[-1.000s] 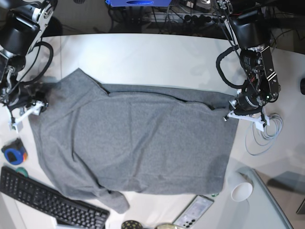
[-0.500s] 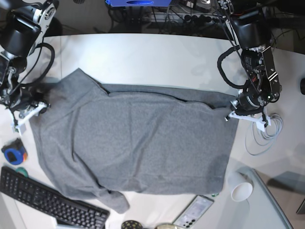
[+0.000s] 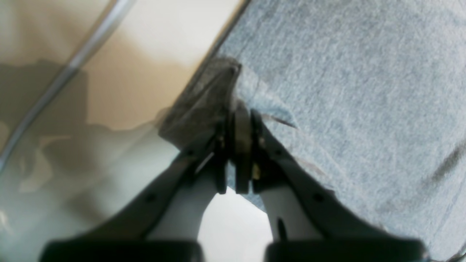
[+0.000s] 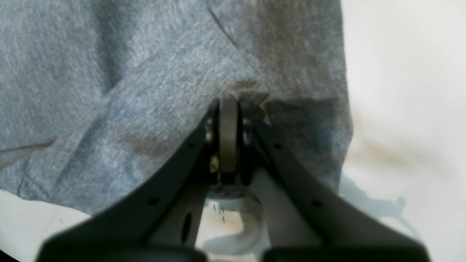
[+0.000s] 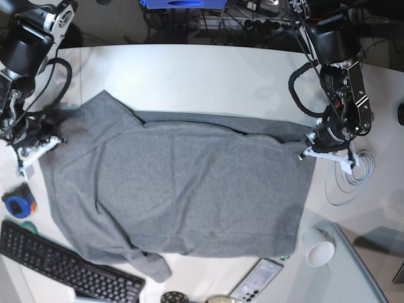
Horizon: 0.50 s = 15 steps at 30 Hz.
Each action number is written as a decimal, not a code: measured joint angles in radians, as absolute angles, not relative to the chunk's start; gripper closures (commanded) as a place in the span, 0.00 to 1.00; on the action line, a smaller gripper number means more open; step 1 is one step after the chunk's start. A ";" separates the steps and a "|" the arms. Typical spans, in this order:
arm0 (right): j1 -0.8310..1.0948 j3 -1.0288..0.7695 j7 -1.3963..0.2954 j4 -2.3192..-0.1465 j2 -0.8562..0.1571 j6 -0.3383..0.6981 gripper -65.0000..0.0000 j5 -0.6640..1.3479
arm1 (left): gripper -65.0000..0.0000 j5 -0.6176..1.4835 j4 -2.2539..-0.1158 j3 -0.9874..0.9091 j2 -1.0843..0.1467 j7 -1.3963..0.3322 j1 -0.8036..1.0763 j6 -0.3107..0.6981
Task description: Layout the t-shirt on the table in an organized manner, then fold the t-shirt properly
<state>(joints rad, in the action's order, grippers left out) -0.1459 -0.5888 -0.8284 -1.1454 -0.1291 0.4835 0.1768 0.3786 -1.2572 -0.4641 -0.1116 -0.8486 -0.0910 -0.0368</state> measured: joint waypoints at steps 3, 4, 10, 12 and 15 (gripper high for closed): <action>-0.146 -0.589 -0.830 -1.145 -0.127 0.485 0.99 0.177 | 1.00 0.379 -1.257 -0.464 -0.111 -0.849 -0.091 -0.037; -0.146 -0.589 -0.831 -1.147 -0.126 0.486 0.99 0.177 | 1.00 0.379 -1.257 -0.464 -0.111 -0.849 -0.091 -0.037; -0.158 -0.589 -0.897 -1.251 -0.123 0.488 0.99 0.175 | 1.00 0.382 -1.302 -0.459 -0.111 -0.855 -0.086 -0.039; -0.178 -0.589 -0.918 -1.277 -0.123 0.488 0.99 0.176 | 1.00 0.385 -1.355 -0.458 -0.108 -0.856 -0.086 -0.041; -0.220 -0.589 -0.944 -1.291 -0.124 0.490 0.99 0.180 | 1.00 0.390 -1.388 -0.461 -0.108 -0.907 -0.112 -0.037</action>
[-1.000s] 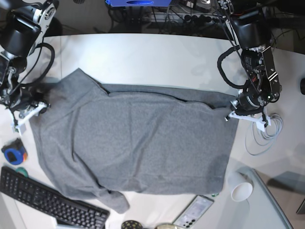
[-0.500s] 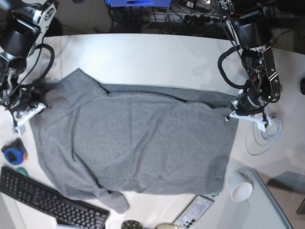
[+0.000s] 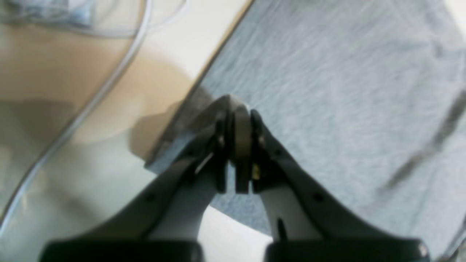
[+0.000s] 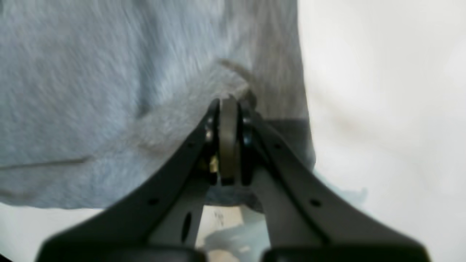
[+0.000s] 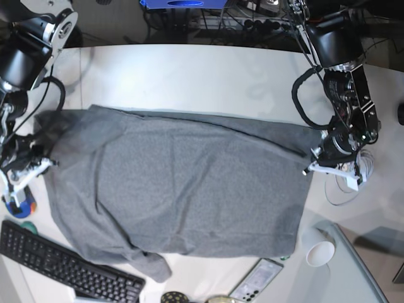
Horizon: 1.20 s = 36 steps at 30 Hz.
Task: Layout the t-shirt on the table in an organized manner, then fold the t-shirt properly
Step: 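Drag the held shirt edge toward the hem with both grippers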
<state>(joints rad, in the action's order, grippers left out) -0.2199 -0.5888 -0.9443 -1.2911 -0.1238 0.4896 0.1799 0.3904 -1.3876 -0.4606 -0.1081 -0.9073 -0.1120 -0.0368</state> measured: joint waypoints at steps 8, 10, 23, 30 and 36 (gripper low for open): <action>-0.292 -0.589 -0.958 -1.292 -0.123 0.490 0.99 0.177 | 1.00 0.380 -1.396 -0.458 -0.106 -0.966 -0.192 -0.041; -0.313 -0.589 -0.967 -1.292 -0.124 0.490 0.99 0.178 | 1.00 0.382 -1.389 -0.458 -0.106 -0.965 -0.211 -0.041; -0.419 -0.589 -0.988 -1.292 -0.126 0.490 0.99 0.178 | 1.00 0.375 -1.370 -0.468 -0.109 -0.960 -0.267 -0.041; -0.425 -0.467 -0.939 -1.253 -0.125 0.490 0.99 0.179 | 1.00 0.375 -1.301 -0.468 -0.110 -0.913 -0.269 -0.044; -0.421 -0.442 -0.904 -1.228 -0.124 0.490 0.99 0.179 | 1.00 0.375 -1.261 -0.467 -0.125 -0.902 -0.280 -0.044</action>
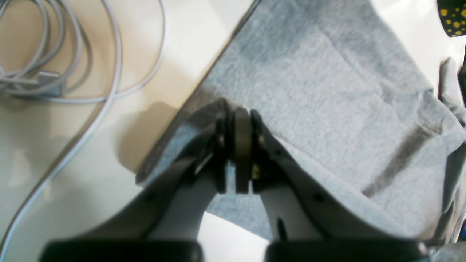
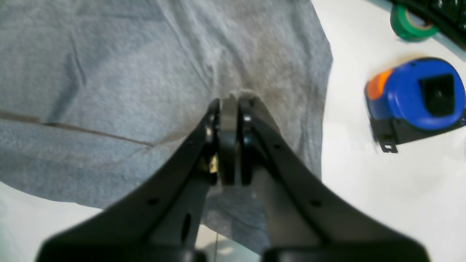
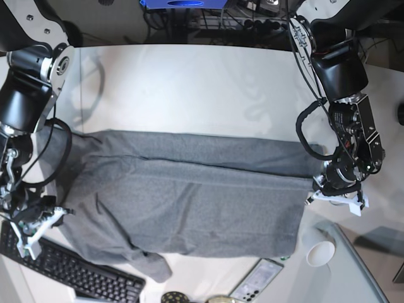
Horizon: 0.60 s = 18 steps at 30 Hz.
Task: Layout the t-shirt on the table in an organized manner, then fold the t-shirt properly
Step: 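Drag the held shirt edge toward the hem with both grippers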
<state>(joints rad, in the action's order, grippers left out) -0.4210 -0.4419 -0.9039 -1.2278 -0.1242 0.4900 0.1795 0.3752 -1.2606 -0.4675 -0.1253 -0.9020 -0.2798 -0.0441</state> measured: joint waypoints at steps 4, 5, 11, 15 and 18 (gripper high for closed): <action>-0.432 -0.423 -0.890 -1.222 -0.112 0.490 0.99 0.172 | 1.00 0.375 -1.259 -0.468 -0.142 -0.898 -0.281 -0.044; -0.434 -0.398 -0.878 -1.222 -0.106 0.490 0.99 0.176 | 1.00 0.374 -1.259 -0.468 -0.142 -0.897 -0.281 -0.044; -0.437 -0.331 -0.835 -1.221 -0.086 0.490 0.99 0.179 | 1.00 0.374 -1.259 -0.468 -0.139 -0.897 -0.280 -0.044; -0.450 -0.325 -0.830 -1.172 -0.078 0.490 0.99 0.177 | 1.00 0.375 -1.259 -0.463 -0.139 -0.897 -0.279 -0.044; -0.460 -0.323 -0.830 -1.148 -0.072 0.491 0.99 0.176 | 1.00 0.375 -1.259 -0.458 -0.140 -0.897 -0.277 -0.044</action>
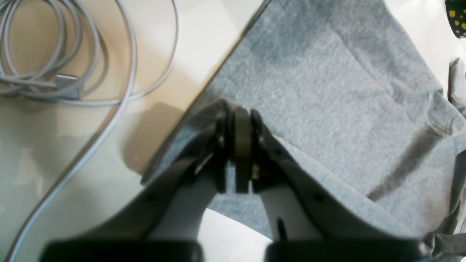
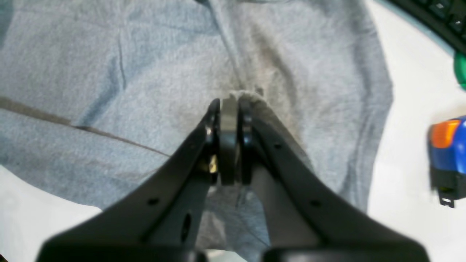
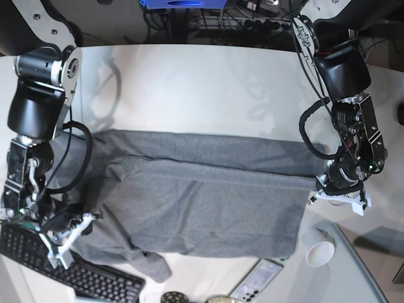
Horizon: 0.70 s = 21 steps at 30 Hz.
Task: Layout the t-shirt on the table in an organized manner, then fold the t-shirt properly
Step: 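Drag the held shirt edge toward the hem with both grippers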
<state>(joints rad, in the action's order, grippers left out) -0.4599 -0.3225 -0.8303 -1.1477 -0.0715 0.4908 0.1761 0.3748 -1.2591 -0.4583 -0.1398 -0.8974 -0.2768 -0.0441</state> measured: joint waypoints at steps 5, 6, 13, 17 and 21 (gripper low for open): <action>-0.490 -0.322 -0.826 -1.143 -0.064 0.491 0.99 0.176 | 1.00 0.374 -1.259 -0.458 -0.139 -0.897 -0.274 -0.044; -0.495 -0.322 -0.826 -1.143 -0.060 0.491 0.99 0.176 | 1.00 0.375 -1.259 -0.458 -0.139 -0.898 -0.274 -0.044; -0.500 -0.240 -0.826 -1.143 -0.049 0.490 0.99 0.176 | 1.00 0.366 -1.259 -0.458 -0.139 -0.897 -0.274 -0.044; -0.501 -0.246 -0.772 -1.126 -0.030 0.489 0.99 0.181 | 1.00 0.284 -1.259 -0.459 -0.136 -0.897 -0.278 -0.044; -0.500 -0.250 -0.758 -1.077 -0.056 0.469 0.99 0.175 | 1.00 0.270 -1.244 -0.456 -0.134 -0.840 -0.294 -0.044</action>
<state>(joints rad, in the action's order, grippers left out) -0.4995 -0.2501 -0.7582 -1.0771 -0.0563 0.4686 0.1753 0.2695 -1.2438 -0.4564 -0.1341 -0.8402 -0.2943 -0.0437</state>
